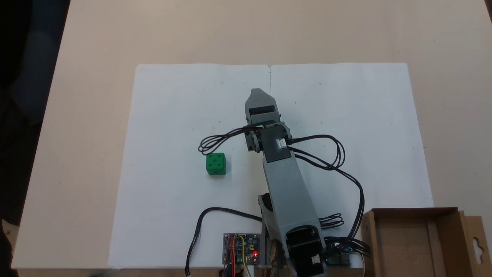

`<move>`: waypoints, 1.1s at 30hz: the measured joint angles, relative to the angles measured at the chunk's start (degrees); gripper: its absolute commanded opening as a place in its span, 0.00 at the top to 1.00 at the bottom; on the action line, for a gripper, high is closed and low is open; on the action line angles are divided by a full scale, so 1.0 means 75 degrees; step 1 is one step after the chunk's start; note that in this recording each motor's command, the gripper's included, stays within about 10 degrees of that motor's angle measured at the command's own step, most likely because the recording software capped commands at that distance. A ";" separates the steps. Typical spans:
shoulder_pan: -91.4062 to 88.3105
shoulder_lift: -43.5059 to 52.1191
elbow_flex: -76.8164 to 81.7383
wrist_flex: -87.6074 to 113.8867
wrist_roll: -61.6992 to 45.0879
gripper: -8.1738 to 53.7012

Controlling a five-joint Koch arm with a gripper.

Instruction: Grasp a green dice and put it in the bin.

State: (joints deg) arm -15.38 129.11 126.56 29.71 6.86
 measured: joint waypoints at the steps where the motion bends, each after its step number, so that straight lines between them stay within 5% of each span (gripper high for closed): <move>1: 0.0000 0.0000 -0.0105 0.0340 0.0246 0.15; 29: -0.1641 -0.1500 -0.2848 0.3352 0.1383 0.17; 33: -0.2121 -0.1910 -0.2848 0.3352 0.1734 0.30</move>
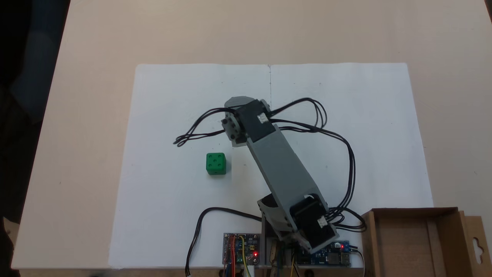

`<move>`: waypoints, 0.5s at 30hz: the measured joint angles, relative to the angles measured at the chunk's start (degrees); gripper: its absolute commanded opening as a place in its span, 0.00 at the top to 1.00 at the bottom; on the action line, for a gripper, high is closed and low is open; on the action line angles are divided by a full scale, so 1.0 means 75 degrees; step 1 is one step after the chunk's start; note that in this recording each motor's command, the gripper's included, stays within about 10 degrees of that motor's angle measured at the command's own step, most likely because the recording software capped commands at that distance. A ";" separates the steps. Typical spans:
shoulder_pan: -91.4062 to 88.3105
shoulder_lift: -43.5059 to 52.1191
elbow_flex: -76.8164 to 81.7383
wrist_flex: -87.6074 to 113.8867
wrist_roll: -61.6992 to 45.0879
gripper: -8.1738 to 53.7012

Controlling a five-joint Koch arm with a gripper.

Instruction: Grasp a green dice and put it in the bin.

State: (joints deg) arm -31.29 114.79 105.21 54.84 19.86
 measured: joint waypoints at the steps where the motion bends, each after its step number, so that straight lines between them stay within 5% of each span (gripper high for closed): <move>1: -0.0105 0.0000 0.0000 -0.0012 0.0223 0.30; 15: -0.0750 0.0000 -0.0246 -0.0012 0.1746 0.13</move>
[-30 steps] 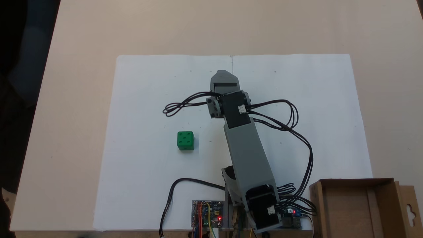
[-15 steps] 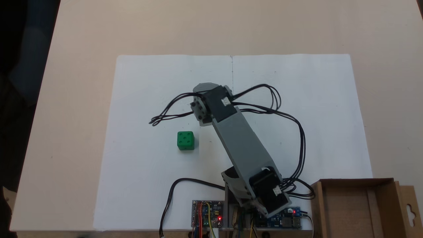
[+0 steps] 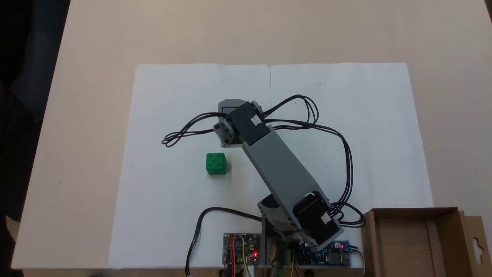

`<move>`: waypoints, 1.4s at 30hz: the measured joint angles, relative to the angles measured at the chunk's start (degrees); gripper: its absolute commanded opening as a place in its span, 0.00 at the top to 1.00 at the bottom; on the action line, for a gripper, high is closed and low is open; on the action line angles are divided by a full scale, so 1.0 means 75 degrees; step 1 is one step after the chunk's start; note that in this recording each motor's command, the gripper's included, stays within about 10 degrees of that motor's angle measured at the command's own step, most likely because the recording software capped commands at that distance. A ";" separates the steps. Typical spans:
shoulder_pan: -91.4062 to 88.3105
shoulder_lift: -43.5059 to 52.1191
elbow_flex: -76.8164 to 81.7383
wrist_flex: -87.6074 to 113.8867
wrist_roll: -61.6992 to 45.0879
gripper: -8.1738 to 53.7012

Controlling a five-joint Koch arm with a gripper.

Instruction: Grasp a green dice and put it in the bin.

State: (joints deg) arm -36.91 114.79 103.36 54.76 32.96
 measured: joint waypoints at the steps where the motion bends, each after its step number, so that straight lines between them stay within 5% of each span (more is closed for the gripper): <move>1: -0.0012 -0.0035 0.0000 0.0035 0.0035 0.13; 16: -0.0047 -0.0539 -0.0293 0.2109 0.0070 0.16; 32: -0.1840 -0.1359 -0.1266 0.0727 0.3527 0.15; 42: -0.2660 -0.2953 -0.1266 0.0457 0.3797 0.17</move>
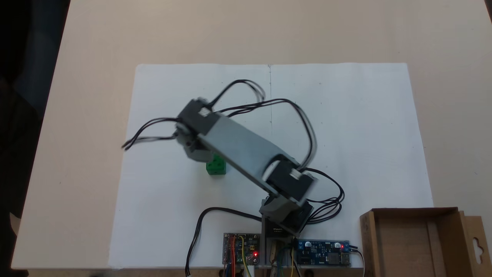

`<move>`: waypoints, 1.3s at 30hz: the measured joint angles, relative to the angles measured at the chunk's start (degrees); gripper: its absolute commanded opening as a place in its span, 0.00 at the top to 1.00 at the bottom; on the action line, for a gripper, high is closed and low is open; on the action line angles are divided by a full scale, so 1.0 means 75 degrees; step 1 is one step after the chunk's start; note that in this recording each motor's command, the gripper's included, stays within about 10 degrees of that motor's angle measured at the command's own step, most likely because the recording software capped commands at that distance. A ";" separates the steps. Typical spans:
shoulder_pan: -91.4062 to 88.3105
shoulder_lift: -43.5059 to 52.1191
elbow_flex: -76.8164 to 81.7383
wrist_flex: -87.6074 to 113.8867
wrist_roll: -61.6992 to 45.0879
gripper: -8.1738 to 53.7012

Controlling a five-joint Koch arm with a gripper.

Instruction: Grasp a green dice and put it in the bin.

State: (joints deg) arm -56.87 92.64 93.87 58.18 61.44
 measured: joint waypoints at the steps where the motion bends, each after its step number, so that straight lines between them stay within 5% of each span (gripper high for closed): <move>1: -0.0211 -0.0199 0.0000 -0.0070 0.0000 0.17; 39: -0.0598 -0.1629 0.1008 -0.0938 -0.1031 0.19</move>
State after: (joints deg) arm -61.35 80.42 101.43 51.15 53.70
